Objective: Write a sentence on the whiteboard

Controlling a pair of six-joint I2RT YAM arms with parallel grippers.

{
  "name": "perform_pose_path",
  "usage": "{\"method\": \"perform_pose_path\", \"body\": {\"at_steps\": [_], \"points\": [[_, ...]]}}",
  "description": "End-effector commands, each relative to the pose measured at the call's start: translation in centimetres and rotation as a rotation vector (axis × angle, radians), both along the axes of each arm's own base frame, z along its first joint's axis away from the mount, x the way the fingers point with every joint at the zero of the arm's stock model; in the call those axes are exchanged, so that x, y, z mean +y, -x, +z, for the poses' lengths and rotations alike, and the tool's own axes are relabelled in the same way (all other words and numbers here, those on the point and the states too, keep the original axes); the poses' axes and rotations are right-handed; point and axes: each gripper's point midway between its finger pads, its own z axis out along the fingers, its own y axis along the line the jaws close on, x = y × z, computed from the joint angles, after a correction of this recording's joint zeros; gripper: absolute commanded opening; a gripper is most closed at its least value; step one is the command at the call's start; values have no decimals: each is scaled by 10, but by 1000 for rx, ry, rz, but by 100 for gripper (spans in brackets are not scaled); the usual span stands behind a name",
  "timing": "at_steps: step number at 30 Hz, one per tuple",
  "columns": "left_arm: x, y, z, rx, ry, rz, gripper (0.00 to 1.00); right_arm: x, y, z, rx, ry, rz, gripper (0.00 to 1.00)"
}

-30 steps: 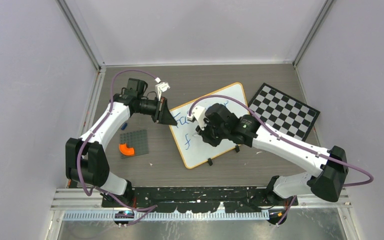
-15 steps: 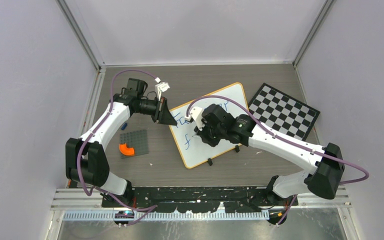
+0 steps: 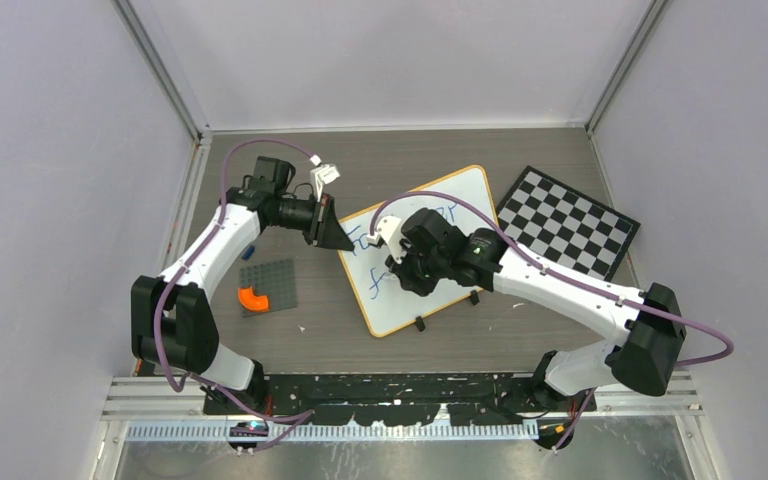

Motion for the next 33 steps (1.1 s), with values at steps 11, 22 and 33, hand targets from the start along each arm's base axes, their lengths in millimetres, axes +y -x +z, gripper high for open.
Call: {"method": "perform_pose_path", "body": {"at_steps": [11, 22, 33], "points": [[-3, 2, 13, 10, 18, -9, 0, -12, 0, -4, -31, 14, -7, 0], [-3, 2, 14, 8, 19, -10, 0, -10, -28, 22, -82, -33, -78, 0], [-3, 1, 15, 5, 21, -10, 0, -5, -28, 31, -64, -70, -69, 0]]}}
